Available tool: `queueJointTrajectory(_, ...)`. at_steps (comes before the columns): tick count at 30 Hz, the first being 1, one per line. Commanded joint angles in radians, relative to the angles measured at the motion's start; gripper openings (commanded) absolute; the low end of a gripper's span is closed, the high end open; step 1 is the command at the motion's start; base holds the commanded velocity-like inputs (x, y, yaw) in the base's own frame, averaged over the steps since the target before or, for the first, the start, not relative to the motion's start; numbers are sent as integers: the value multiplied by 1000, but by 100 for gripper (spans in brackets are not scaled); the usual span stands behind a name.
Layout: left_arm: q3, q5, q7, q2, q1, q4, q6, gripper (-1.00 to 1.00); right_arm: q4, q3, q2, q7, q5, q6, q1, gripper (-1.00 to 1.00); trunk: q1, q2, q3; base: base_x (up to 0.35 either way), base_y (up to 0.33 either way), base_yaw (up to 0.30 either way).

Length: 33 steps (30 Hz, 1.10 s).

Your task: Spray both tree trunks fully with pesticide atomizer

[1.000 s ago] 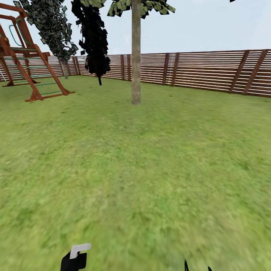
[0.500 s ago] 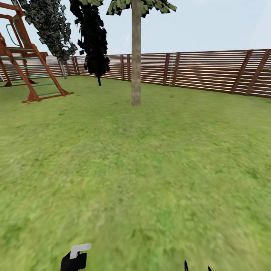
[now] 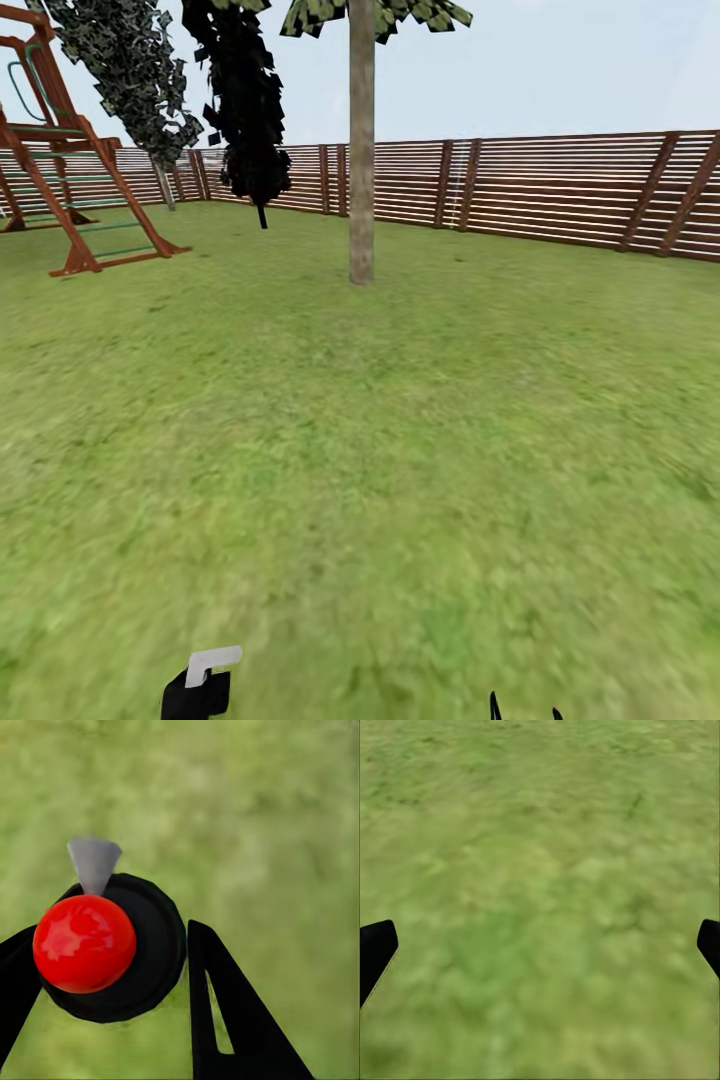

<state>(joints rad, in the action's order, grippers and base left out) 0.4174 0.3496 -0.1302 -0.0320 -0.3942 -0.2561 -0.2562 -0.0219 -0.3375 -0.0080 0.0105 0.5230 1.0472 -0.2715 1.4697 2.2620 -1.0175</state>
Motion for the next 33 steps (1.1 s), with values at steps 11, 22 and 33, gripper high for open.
queueJointTrajectory(11, 0, 0, 0, 0, 0, 0, 0, -100, 0, 0, 0, 0, 0, 0, 0, 100, 0, 0, 0, 341, 0, 0)
queueJointTrajectory(22, 0, 1, 0, 0, 0, 0, 0, -100, 0, 0, 0, 0, 0, 0, 0, 100, 0, 0, 0, 341, 0, 0)
queueJointTrajectory(33, 0, 2, 0, 0, 0, 0, 0, -100, 0, 0, 0, 0, 0, 0, 0, 100, 0, 0, 0, 341, 0, 0)
